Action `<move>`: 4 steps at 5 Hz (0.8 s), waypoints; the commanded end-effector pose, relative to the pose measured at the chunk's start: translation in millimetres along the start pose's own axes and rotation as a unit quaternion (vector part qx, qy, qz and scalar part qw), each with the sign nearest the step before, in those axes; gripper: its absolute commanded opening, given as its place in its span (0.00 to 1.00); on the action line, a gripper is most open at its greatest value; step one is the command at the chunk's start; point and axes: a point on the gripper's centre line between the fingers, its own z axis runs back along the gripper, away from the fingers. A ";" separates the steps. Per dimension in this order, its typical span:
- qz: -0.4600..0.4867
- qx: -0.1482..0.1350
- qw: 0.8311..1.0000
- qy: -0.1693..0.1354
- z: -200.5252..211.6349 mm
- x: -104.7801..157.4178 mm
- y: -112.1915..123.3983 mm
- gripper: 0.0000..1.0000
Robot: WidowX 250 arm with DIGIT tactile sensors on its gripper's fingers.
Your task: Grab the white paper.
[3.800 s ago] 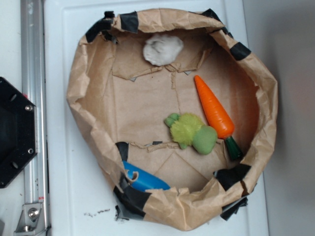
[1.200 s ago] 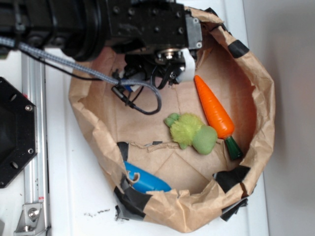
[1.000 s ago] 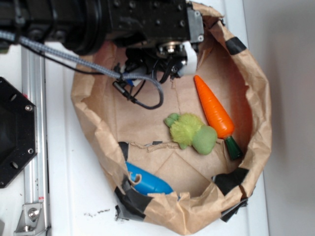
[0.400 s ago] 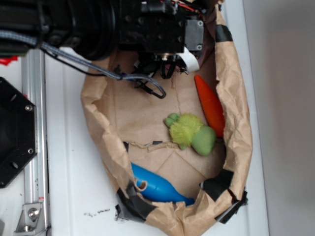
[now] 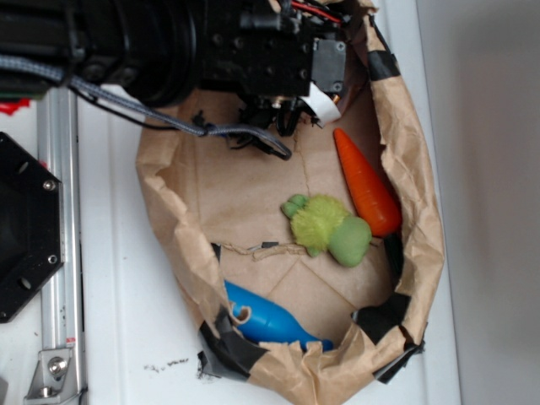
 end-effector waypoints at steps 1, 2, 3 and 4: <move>0.012 -0.042 0.999 -0.015 31.4 2.6 8.7 0.00; 0.077 -0.085 0.990 -0.080 91.8 29.5 -4.6 0.00; 0.192 -0.095 0.967 -0.138 155.3 50.5 -13.5 0.00; 0.242 -0.135 0.951 -0.135 213.2 57.1 -21.8 0.00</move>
